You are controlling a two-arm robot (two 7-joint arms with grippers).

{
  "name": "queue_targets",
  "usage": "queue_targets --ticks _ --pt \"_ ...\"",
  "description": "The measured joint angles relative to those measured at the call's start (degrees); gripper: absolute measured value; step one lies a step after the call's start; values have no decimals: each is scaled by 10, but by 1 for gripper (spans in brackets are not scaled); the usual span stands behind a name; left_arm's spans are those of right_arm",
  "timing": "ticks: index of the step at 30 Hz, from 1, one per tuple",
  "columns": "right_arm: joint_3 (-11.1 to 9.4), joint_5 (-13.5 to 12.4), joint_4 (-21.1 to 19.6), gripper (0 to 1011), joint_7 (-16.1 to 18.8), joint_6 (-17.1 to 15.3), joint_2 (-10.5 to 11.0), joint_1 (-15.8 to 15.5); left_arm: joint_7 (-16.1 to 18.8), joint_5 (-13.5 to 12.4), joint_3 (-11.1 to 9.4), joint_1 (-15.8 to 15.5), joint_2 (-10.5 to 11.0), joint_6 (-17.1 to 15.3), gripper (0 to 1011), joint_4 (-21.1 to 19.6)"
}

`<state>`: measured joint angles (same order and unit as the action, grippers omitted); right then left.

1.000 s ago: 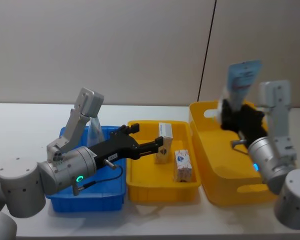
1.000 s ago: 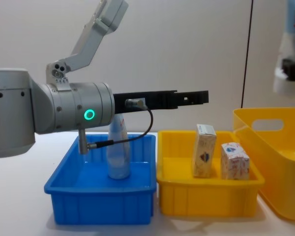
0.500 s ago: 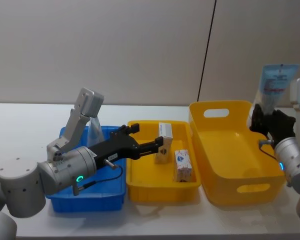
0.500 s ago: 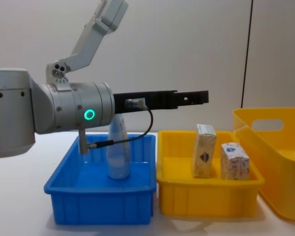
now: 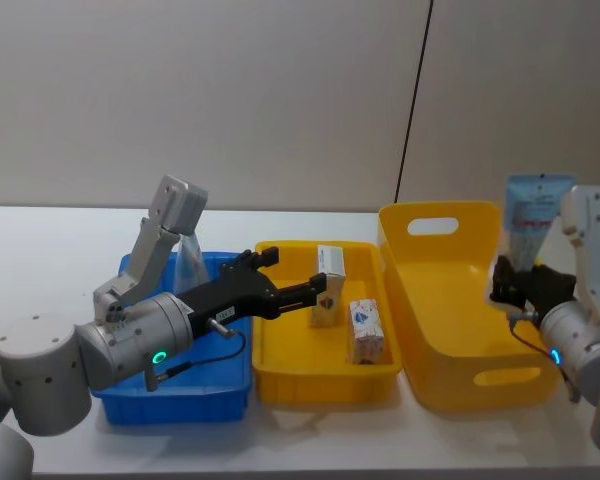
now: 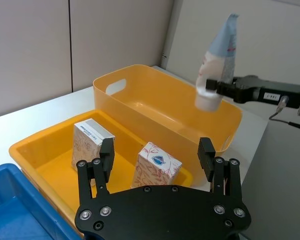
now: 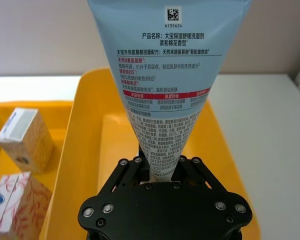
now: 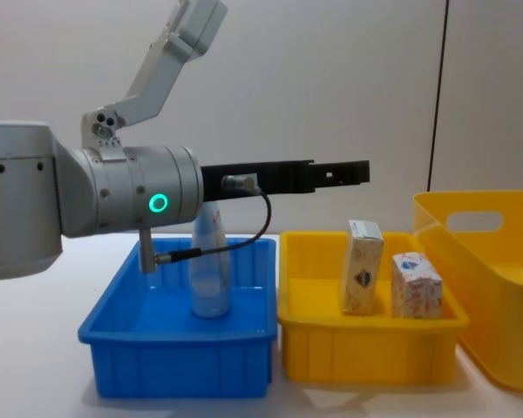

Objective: Bimanual collaborative sorting of washing and personal care products

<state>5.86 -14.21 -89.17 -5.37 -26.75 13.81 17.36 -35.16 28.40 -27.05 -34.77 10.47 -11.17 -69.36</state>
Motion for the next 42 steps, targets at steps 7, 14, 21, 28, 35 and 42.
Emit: queue_targets --ticks 7,14,21,28,35,42 --pt "7 0 17 241 7 -23 -3 6 0 0 0 0 0 0 1001 0" --pt "10 -1 26 488 10 -35 -5 8 0 0 0 0 0 0 1001 0" --pt "11 -1 31 692 12 -41 -6 10 0 0 0 0 0 0 1002 0" --pt "12 -1 34 884 13 -45 -6 11 0 0 0 0 0 0 1001 0" --pt "12 -1 32 1003 16 -42 -7 10 0 0 0 0 0 0 1001 0" --pt "6 -6 20 1003 29 -20 -7 4 0 0 0 0 0 0 1001 0"
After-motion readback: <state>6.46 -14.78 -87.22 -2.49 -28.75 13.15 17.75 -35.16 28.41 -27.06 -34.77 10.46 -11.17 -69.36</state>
